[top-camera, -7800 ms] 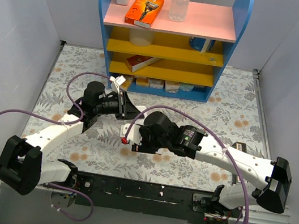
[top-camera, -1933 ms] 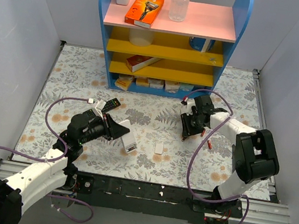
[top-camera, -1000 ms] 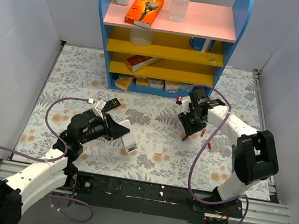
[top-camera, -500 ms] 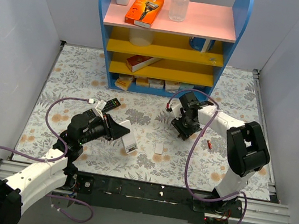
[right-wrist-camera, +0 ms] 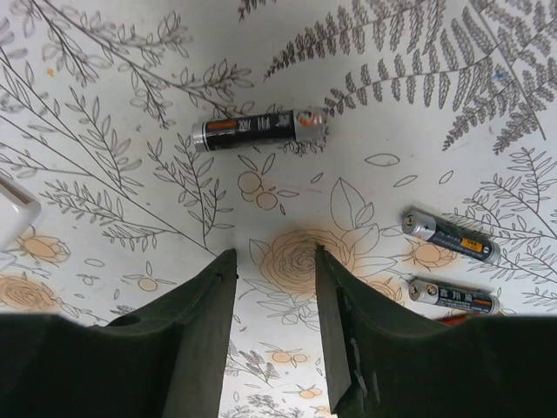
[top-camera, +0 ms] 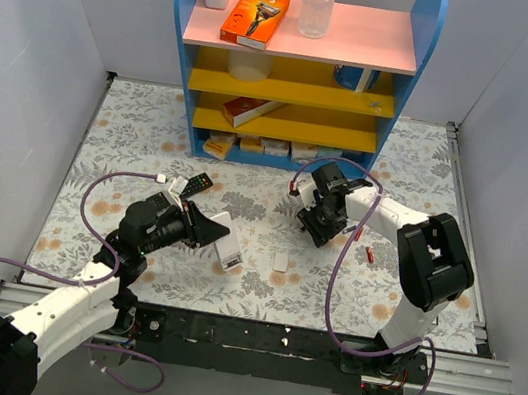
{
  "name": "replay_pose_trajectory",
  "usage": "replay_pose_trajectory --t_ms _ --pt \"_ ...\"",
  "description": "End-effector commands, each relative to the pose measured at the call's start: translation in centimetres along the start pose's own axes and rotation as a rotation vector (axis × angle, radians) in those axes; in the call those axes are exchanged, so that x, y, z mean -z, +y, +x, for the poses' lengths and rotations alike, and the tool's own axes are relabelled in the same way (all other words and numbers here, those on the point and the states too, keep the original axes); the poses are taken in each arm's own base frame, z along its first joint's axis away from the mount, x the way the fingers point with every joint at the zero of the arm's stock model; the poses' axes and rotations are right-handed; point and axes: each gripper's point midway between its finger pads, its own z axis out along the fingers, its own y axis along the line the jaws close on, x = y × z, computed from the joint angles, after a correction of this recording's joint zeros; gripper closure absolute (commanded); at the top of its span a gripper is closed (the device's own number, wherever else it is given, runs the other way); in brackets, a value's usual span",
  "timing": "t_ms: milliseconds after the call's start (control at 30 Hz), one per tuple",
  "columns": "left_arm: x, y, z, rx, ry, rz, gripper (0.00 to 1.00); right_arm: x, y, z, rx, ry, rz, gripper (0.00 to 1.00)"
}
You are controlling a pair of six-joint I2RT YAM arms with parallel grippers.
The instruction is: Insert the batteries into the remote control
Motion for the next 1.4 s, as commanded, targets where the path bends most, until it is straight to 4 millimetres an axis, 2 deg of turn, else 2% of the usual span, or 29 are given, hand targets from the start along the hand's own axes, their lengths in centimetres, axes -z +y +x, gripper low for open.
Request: replay_pose_trajectory --t_ms 0,67,133,233,367,433,467,500,567,700,933,1167,1367 --pt "0.0 -1.3 -1.2 -0.041 -0.030 0.033 1.00 2.5 -0.5 -5.1 -0.137 -0.181 0.021 0.51" --pt "-0.1 -1.2 -1.3 -0.041 -0.033 0.030 1.00 3.1 -0.8 -6.7 -0.226 -0.216 0.026 0.50" --pt "0.0 -1.2 -1.4 -0.042 -0.037 0.030 1.00 3.3 -1.1 -8.4 -0.384 -0.240 0.030 0.48" --pt "0.0 -1.2 -1.4 -0.042 -0.038 0.026 1.00 2.9 -1.2 -10.2 -0.557 -0.278 0.030 0.47" --pt "0.0 -1.1 -1.4 -0.042 -0.036 0.020 1.00 2.1 -2.4 -11.3 -0.660 -0.280 0.115 0.46" --pt "0.0 -1.1 -1.4 -0.042 -0.037 0.019 1.00 1.0 -3.0 -11.2 -0.715 -0.246 0.163 0.46" --pt "0.0 -1.1 -1.3 -0.042 -0.035 0.021 1.00 1.2 -3.3 -11.8 -0.731 -0.252 0.174 0.46" --pt "0.0 -1.1 -1.4 -0.041 -0.037 0.021 1.00 0.5 -3.5 -11.5 -0.743 -0.229 0.200 0.46" --pt "0.0 -1.1 -1.4 -0.040 -0.039 0.023 1.00 0.3 -3.2 -12.4 -0.746 -0.243 0.203 0.46" --pt "0.0 -1.3 -1.4 -0.043 -0.042 0.027 1.00 -1.3 -3.0 -13.2 -0.751 -0.222 0.212 0.46" --pt "0.1 -1.3 -1.3 -0.044 -0.039 0.027 1.00 -2.6 -1.4 -11.7 -0.696 -0.147 0.248 0.53" --pt "0.1 -1.4 -1.4 -0.044 -0.043 0.029 1.00 -2.4 0.0 -10.2 -0.676 -0.129 0.242 0.56" --pt "0.1 -1.4 -1.3 -0.040 -0.041 0.031 1.00 -1.7 0.6 -10.9 -0.700 -0.171 0.200 0.55"
